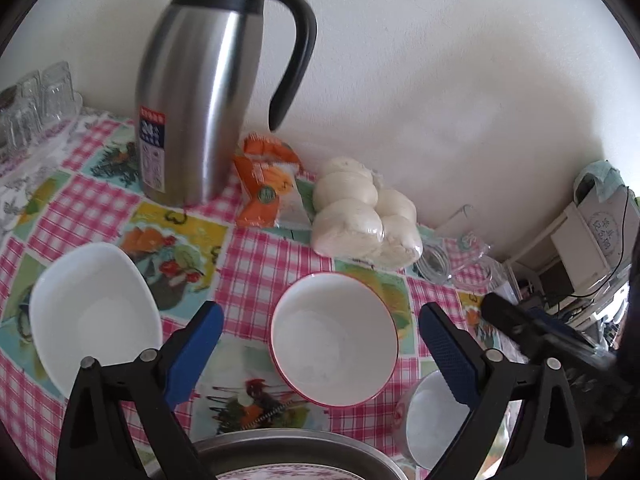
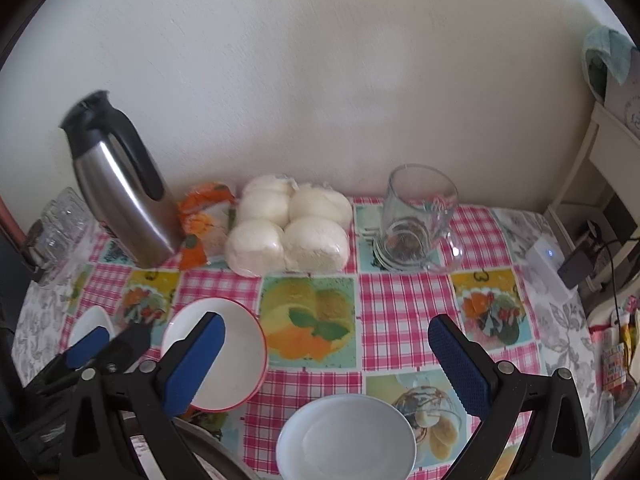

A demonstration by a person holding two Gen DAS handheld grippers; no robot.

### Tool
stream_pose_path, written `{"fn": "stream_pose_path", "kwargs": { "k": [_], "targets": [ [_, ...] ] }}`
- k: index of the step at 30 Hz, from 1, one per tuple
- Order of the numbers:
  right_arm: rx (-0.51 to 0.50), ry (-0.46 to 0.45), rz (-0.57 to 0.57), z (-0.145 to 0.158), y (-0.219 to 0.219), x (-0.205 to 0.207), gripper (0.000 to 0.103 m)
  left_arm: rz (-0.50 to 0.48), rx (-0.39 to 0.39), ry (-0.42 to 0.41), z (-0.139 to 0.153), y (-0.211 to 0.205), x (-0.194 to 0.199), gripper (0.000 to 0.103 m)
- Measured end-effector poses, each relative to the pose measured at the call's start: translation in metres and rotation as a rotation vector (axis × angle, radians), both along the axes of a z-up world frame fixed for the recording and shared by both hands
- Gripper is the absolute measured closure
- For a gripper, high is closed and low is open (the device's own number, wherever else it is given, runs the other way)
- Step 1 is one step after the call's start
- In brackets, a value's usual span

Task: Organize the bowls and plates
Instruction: 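Move both grippers up and over to the red-rimmed white bowl, then close the left gripper on the bowl rim while the right gripper grips it too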

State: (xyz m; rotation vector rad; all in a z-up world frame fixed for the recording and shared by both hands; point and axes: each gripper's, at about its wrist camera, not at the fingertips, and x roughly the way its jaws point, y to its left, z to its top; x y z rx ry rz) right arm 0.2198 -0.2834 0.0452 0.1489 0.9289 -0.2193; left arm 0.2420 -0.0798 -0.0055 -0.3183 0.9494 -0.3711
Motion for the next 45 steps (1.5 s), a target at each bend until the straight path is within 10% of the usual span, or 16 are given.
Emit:
{"fn": "stream_pose_path", "kwargs": {
  "k": [10,22,45],
  "targets": [
    [0.094,0.087,0.053,-0.051,0.013,0.011,0.031,-0.039,0.039,0.111,-0.030,-0.008,0.010,0.054],
    [0.179,0.175,0.074,-0.090,0.028,0.023,0.081,-0.048,0.103,0.170,-0.052,-0.012,0.020,0.075],
    [0.127,0.245,0.076,-0.119,0.051,0.035,0.087,-0.074,0.107,0.195,-0.070,-0.018,0.024,0.088]
  ]
}}
